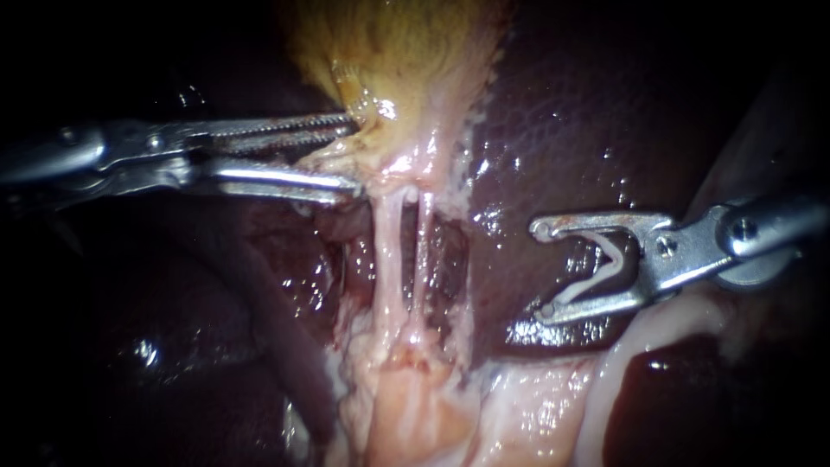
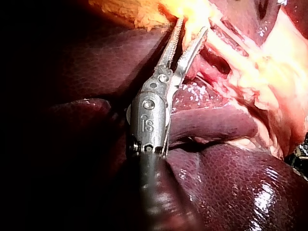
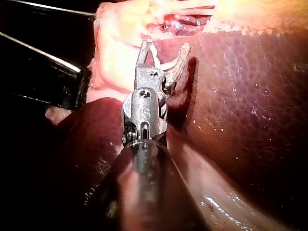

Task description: Grabbing gallbladder

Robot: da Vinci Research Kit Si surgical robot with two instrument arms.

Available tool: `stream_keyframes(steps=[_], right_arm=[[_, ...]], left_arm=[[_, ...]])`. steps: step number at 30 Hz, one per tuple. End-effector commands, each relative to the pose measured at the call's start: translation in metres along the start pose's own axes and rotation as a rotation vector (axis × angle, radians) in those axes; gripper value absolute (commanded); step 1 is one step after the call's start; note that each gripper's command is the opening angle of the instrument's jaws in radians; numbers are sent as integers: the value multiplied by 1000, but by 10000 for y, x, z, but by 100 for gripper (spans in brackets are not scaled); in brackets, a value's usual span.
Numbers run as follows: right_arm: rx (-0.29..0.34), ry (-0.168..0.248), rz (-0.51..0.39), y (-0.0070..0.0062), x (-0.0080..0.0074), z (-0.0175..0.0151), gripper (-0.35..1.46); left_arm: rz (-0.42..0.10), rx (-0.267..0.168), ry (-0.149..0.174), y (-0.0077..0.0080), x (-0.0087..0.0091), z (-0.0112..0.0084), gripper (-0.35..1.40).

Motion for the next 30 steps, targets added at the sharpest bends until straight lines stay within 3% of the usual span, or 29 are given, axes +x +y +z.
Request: stream_keyframes(steps=[1, 5, 7, 12, 18, 24, 30], right_arm=[[0, 0, 0, 0, 0, 0, 50], [0, 0, 0, -1, 1, 0, 50], [0, 0, 0, -1, 1, 0, 50], [0, 0, 0, -1, 1, 0, 50], [0, 0, 0, -1, 1, 0, 50], [0, 0, 0, 0, 0, 0, 50], [0, 0, 0, 0, 0, 0, 50]], left_arm=[[-12, -1, -6, -1, -2, -1, 10], [-15, -6, -35, -5, -4, -4, -3], [-37, -7, -52, -5, -5, -7, -35], [-64, -9, -93, -3, -3, -12, -35], [-88, -17, -100, 4, 10, -22, -35], [-107, -25, -106, 12, 47, -42, -35], [-144, -30, -63, 13, 98, -78, -35]])
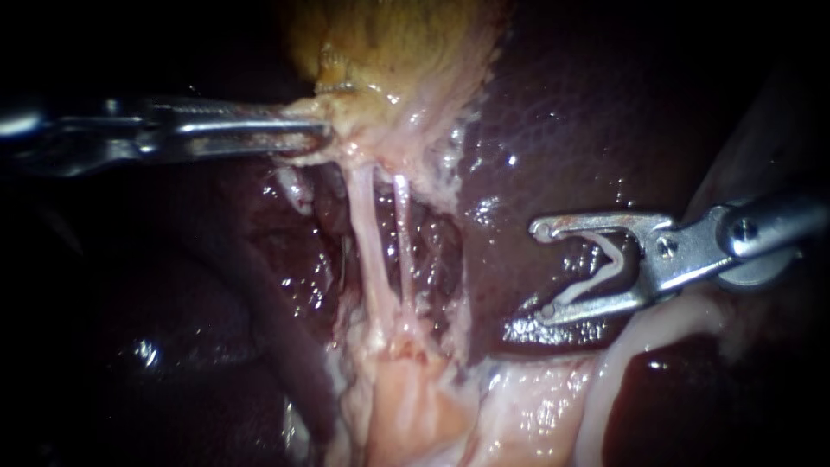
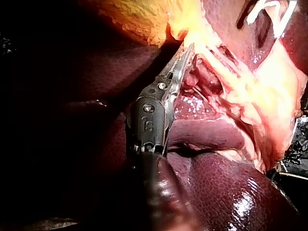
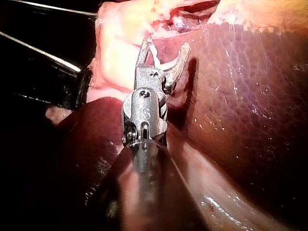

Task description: Grabbing gallbladder

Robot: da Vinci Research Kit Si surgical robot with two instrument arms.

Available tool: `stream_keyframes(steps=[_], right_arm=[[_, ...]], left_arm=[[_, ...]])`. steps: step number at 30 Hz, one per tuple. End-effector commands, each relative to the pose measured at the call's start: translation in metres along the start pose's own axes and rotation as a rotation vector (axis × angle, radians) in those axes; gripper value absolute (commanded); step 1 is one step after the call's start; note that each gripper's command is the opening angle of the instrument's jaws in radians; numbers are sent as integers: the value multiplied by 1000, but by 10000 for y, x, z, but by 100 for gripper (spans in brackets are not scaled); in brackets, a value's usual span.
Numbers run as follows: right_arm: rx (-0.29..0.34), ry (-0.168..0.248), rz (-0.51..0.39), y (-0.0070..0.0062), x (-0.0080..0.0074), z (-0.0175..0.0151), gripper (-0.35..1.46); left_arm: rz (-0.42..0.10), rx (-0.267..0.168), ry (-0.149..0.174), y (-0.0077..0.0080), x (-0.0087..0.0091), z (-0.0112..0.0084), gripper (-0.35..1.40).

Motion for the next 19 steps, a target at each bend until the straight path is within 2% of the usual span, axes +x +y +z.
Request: stream_keyframes(steps=[1, 3, 6, 19], right_arm=[[0, 0, 0, 0, 0, 0, 50], [0, 0, 0, 0, 0, 0, 50], [0, 0, 0, 0, 0, 0, 50], [0, 0, 0, 0, 0, 1, 50]], left_arm=[[2, 0, 9, 1, 6, -5, -35], [6, 1, 21, 2, 17, -14, -35], [7, 2, 29, 3, 24, -21, -35], [8, 7, 29, 5, 20, -17, -35]])
